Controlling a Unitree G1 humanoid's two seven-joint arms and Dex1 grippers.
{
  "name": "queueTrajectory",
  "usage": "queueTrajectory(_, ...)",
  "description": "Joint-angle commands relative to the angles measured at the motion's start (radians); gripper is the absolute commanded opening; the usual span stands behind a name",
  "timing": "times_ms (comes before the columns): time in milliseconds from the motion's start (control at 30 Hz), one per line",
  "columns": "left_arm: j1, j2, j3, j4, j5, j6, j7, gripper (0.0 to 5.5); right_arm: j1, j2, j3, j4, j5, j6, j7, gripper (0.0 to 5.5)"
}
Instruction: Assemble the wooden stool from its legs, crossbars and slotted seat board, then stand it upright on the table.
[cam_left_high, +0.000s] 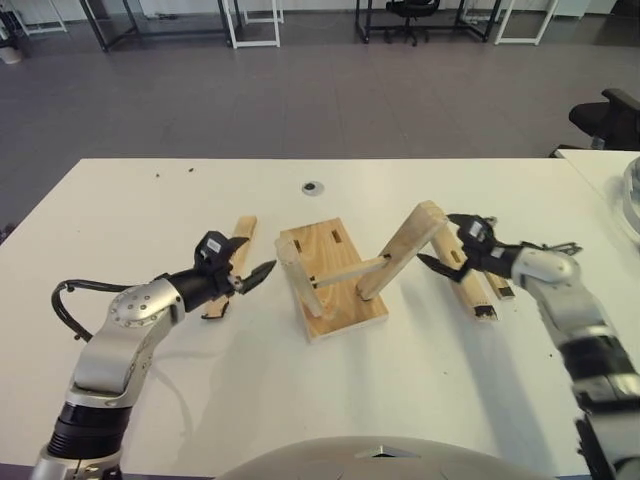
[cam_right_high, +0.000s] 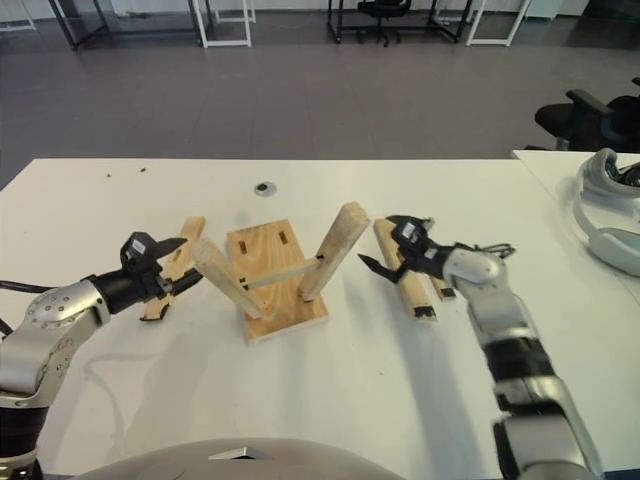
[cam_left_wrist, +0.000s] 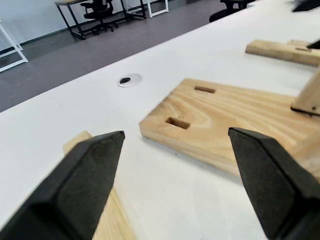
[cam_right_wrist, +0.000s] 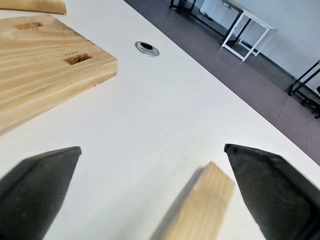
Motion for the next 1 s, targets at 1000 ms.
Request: queueTrajectory(1000,-0.283,-0.215,-0.372,0.564,0.292,-0.165,-0.018,3.85,-0.155,0.052,0.106,0.473,-0.163,-0.175,0.259,5.37)
